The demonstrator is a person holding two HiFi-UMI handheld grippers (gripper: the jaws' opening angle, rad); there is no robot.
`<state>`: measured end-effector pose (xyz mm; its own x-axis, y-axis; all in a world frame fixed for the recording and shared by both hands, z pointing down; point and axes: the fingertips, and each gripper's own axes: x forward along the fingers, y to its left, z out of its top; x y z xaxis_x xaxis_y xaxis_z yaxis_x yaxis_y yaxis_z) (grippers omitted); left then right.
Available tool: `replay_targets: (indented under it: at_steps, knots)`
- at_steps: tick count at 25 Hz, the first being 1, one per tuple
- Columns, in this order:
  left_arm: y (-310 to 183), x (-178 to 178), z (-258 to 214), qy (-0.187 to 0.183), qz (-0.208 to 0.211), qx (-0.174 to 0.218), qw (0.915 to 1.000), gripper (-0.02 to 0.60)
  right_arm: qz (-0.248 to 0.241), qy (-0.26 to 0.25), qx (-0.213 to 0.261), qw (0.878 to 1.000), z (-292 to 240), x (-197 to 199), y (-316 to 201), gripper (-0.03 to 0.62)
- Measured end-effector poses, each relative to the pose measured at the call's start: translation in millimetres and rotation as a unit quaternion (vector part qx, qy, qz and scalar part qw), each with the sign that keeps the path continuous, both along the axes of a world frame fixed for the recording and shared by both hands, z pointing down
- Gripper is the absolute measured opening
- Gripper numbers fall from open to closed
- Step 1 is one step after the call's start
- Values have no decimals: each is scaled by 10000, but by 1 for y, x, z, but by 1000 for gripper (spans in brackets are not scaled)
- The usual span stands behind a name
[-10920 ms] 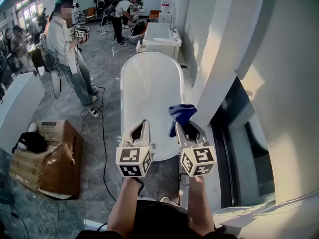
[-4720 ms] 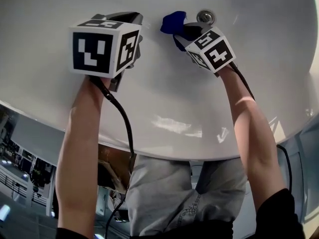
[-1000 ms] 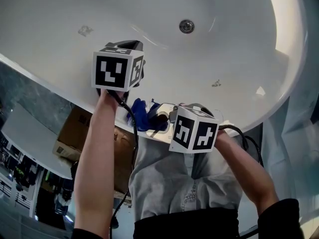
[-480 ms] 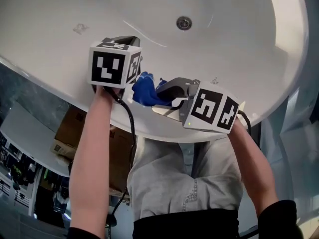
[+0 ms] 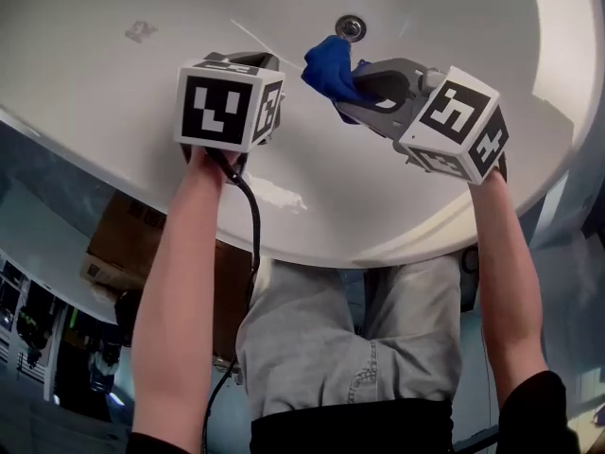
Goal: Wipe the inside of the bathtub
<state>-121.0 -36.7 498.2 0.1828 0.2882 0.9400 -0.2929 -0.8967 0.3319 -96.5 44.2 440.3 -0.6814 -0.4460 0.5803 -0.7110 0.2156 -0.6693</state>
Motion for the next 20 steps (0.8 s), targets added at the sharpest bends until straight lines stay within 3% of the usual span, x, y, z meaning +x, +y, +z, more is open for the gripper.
replay_targets:
  at_steps: [7, 15, 20]
  knots:
    - [18, 4, 17, 79, -134, -181, 9997, 5, -646, 493, -247, 9964, 58, -24, 11, 103]
    - [22, -1, 28, -22, -13, -214, 9998, 5, -856, 952, -746, 9890, 129, -22, 27, 103]
    - [23, -2, 31, -54, 11, -228, 9997, 5, -685, 1028, -1094, 9863, 161, -16, 31, 103]
